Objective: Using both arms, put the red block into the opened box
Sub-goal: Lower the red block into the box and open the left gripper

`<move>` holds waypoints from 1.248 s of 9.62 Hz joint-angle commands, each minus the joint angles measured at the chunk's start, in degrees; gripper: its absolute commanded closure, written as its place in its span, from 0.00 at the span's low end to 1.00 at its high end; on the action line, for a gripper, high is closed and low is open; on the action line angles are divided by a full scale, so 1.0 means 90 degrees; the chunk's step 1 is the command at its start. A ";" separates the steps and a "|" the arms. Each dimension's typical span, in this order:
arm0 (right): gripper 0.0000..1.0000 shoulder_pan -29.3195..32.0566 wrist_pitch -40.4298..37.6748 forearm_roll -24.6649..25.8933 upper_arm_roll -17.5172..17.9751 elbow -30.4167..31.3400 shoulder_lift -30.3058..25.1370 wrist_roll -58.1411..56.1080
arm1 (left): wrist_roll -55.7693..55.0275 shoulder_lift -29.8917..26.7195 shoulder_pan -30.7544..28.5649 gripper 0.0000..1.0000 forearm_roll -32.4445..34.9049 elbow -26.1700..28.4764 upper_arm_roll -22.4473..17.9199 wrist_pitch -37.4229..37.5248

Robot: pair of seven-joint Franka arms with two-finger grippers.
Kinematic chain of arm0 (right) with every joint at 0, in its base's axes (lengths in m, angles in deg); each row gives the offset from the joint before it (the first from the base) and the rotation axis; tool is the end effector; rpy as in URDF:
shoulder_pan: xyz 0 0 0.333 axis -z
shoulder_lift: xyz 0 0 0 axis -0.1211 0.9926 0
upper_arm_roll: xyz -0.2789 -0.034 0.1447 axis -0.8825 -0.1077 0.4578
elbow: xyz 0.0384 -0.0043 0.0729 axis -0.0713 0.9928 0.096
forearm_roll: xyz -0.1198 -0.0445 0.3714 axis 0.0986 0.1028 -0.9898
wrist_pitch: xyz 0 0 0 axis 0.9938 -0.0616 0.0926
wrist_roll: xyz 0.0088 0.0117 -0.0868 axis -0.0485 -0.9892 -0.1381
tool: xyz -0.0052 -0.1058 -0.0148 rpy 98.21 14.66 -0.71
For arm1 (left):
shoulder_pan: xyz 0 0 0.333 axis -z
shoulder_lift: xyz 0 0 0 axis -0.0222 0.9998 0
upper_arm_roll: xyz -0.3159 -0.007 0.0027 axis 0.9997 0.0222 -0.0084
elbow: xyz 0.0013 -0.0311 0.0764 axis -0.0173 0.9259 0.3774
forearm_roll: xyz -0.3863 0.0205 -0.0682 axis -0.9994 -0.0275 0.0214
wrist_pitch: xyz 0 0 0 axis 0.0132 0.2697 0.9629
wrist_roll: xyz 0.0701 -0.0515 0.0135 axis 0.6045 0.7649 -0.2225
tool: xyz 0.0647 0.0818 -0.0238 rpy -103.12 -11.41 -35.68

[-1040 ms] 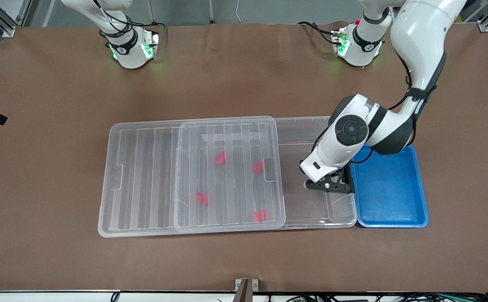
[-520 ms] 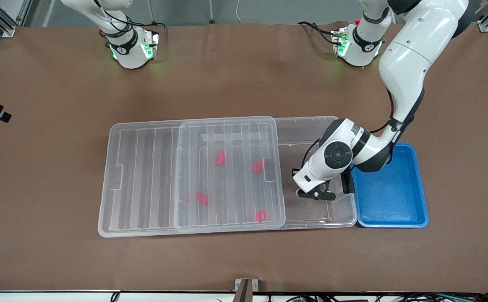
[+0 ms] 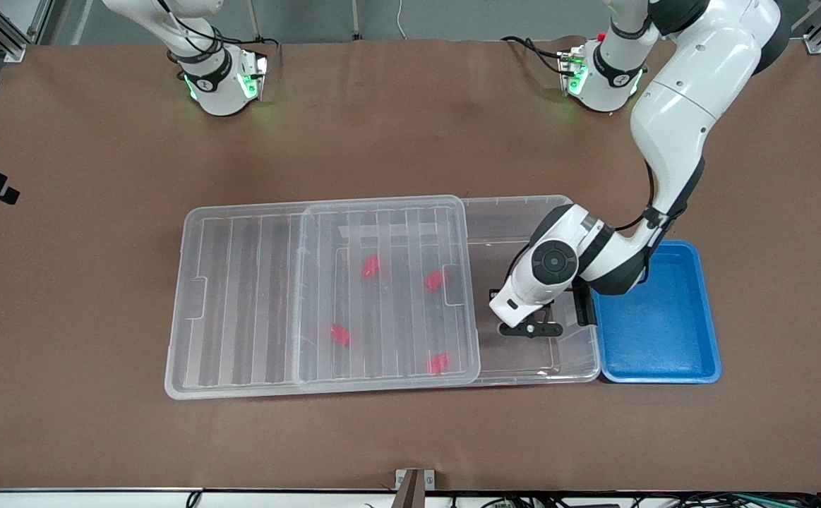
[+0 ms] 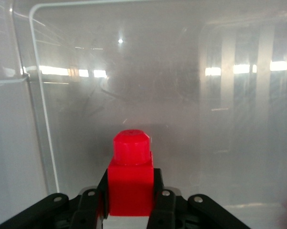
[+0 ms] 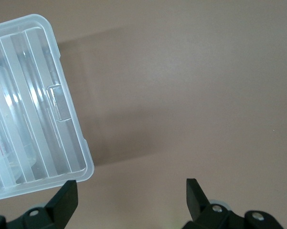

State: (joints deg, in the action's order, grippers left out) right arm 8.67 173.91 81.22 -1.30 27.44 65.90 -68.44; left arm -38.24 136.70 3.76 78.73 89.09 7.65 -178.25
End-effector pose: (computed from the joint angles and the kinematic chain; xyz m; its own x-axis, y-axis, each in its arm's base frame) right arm 0.5578 -0.0847 0.6367 0.9830 -0.1817 -0.0260 -0.1823 -0.9830 -0.0220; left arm 0.6186 -0.3139 0.1974 0.9990 -0.0106 -0.0429 -0.0109 -0.9999 -0.0075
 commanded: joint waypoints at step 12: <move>0.00 -0.0044 0.0045 0.0170 0.0013 0.0151 -0.0174 -0.0163 | 0.0287 -0.1722 -0.0188 0.00 -0.0776 -0.0096 0.0192 0.1380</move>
State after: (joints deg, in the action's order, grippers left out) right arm 8.56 173.92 81.98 -1.21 27.37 65.88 -69.36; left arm -38.08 125.82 3.30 75.07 86.10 9.84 -166.93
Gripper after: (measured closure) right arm 0.000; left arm 0.000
